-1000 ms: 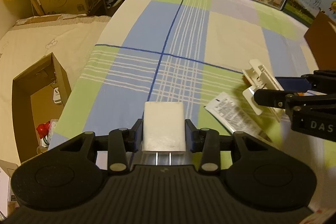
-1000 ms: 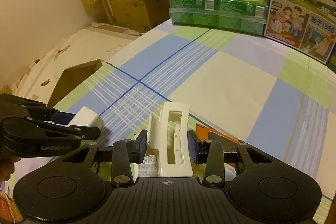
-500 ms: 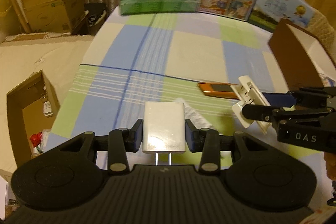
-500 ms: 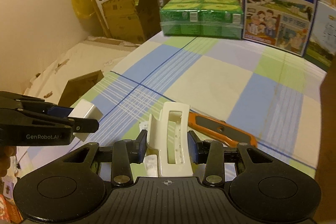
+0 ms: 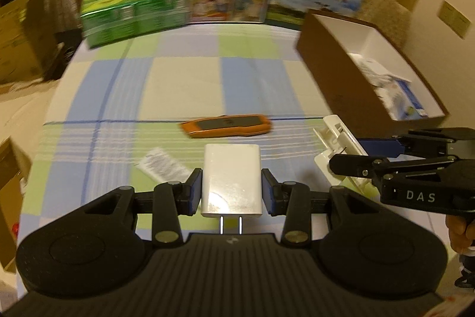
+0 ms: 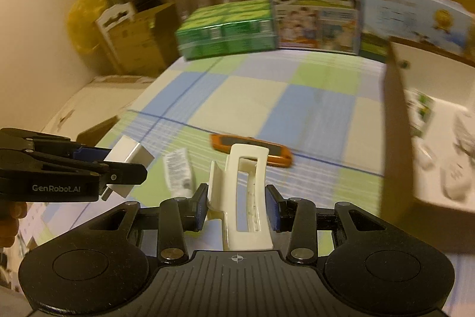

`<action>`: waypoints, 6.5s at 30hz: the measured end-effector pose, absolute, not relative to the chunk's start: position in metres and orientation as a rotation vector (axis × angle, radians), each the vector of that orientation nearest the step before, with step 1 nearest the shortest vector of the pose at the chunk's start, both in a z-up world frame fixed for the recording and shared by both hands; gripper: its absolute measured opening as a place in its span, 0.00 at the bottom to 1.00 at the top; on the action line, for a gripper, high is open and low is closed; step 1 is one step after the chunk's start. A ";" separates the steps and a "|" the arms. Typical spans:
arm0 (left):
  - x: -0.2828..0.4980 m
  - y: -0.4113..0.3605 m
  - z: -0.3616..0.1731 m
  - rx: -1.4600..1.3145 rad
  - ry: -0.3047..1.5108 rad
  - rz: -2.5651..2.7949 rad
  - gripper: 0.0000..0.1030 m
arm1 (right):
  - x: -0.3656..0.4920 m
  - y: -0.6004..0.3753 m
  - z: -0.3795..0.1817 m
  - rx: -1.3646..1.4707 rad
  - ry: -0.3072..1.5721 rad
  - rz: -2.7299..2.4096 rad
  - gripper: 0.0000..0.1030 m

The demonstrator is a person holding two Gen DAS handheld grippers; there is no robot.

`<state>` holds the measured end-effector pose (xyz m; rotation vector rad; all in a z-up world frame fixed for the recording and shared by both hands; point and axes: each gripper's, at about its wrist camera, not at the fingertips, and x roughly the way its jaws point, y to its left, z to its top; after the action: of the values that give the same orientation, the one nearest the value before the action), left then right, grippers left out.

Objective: Organize rigid objects
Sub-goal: 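Carry the plug adapter and clip holder over the cardboard box with both tools, then open both tools to drop the plug adapter and clip holder into the box, then move both tools back over the toothpaste tube and orange knife, then lower the left tool onto the white toothpaste tube and close on it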

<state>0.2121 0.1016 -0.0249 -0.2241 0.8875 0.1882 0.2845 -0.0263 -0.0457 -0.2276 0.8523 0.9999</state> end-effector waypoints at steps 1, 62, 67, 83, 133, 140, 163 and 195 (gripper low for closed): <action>0.216 0.095 -0.023 -0.215 0.886 0.171 0.35 | 0.287 -0.034 -0.044 -0.218 0.852 0.986 0.36; 0.487 -0.107 -0.063 -0.065 0.976 -0.119 0.35 | 0.518 -0.212 -0.050 -0.037 0.896 0.555 0.36; 0.491 -0.110 -0.068 -0.066 0.987 -0.130 0.35 | 0.521 -0.213 -0.051 -0.027 0.895 0.551 0.36; 0.502 -0.111 -0.079 -0.072 1.000 -0.124 0.35 | 0.521 -0.217 -0.046 -0.009 0.891 0.534 0.36; 0.358 -0.052 0.000 -0.182 0.887 -0.062 0.46 | 0.413 -0.209 0.010 0.012 0.818 0.588 0.69; 0.318 -0.032 0.004 -0.215 0.883 -0.014 0.46 | 0.381 -0.190 0.006 -0.008 0.838 0.662 0.69; 0.224 0.045 -0.017 -0.375 0.923 0.201 0.46 | 0.315 -0.104 -0.028 -0.116 0.950 0.897 0.69; 0.228 0.127 -0.084 -0.487 1.033 0.397 0.47 | 0.328 -0.007 -0.086 -0.212 1.073 0.965 0.69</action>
<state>0.2280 0.1273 -0.0837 -0.4870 1.0326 0.3975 0.3281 -0.0075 -0.0856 -0.2125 1.0726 0.9645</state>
